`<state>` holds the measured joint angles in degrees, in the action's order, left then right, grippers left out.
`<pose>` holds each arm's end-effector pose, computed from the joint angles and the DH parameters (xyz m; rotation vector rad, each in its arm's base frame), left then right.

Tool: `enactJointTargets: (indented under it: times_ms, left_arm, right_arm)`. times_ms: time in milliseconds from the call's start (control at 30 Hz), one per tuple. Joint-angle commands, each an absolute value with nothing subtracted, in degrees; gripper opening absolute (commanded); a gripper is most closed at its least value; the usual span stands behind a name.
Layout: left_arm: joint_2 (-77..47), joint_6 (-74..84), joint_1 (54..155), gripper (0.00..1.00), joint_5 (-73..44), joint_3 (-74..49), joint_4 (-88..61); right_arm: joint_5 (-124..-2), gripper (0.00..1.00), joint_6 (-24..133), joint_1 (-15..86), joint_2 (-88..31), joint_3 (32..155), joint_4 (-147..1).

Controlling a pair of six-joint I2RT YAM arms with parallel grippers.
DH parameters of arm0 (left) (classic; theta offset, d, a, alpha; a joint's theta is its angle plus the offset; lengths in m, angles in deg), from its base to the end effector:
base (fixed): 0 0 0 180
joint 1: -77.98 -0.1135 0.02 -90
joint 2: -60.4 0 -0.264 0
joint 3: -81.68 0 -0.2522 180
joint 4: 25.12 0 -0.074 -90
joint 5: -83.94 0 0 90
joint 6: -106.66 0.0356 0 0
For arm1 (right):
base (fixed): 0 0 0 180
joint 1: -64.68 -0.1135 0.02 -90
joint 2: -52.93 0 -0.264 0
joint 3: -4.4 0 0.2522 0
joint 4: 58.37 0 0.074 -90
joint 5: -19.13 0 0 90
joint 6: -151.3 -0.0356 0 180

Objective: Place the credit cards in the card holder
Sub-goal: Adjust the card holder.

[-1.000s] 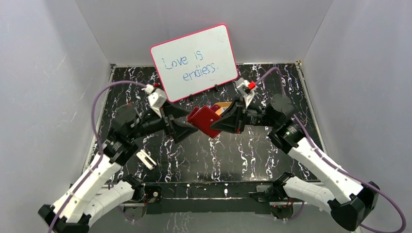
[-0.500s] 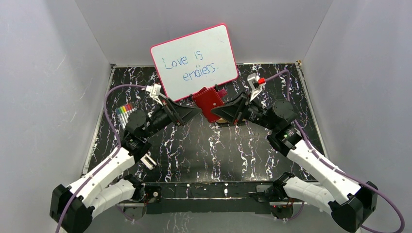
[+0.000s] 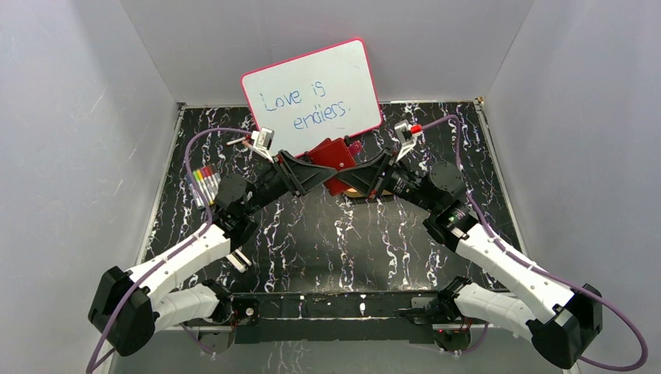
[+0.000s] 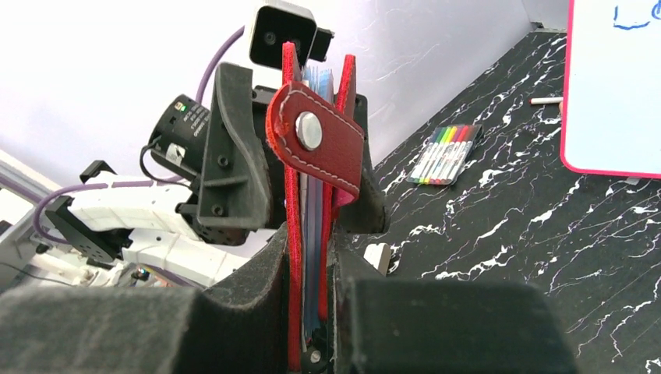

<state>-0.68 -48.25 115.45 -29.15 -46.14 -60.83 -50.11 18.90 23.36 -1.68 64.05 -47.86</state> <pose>0.1794 -0.1551 0.3537 0.1089 1.3382 -1.7773 0.1582 0.1559 0.3796 -0.3319 1.4356 1.4536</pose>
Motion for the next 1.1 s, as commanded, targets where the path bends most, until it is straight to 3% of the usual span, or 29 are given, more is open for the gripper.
enactJointTargets:
  times_ms: [0,133,200,233,300,400,700,1067]
  left_arm:
    - [-1.65,-48.74,116.96,0.47,-29.41,-44.14,-67.95]
    - [-2.35,-47.64,117.53,0.17,-29.49,-44.06,-68.30]
    - [-1.89,-46.91,117.51,0.00,-28.64,-44.76,-68.31]
    - [-1.38,-46.56,117.48,0.00,-27.81,-45.38,-68.31]
    - [0.43,-45.95,117.37,0.00,-25.98,-47.60,-68.27]
    - [3.68,-45.94,116.61,0.00,-25.32,-50.07,-67.54]
    - [6.52,-49.19,110.46,0.00,-43.05,-50.52,-67.78]
    - [6.59,-50.87,109.27,0.00,-53.27,-47.80,-70.54]
  right_arm:
    - [-53.94,0.00,16.57,23.05,-1.14,64.71,-44.47]
    - [-54.94,0.00,17.23,22.85,-1.72,66.56,-48.76]
    - [-54.87,0.23,18.50,22.85,-1.99,68.02,-52.50]
    - [-54.97,0.36,20.13,22.84,-1.86,69.40,-55.89]
    - [-56.93,0.52,24.60,22.86,-0.82,72.59,-64.18]
    - [-62.07,0.62,31.20,22.88,2.72,75.58,-74.08]
    - [-58.26,0.70,35.16,22.97,8.41,80.89,-82.36]
    - [-51.14,0.68,30.49,22.95,7.17,81.35,-78.76]
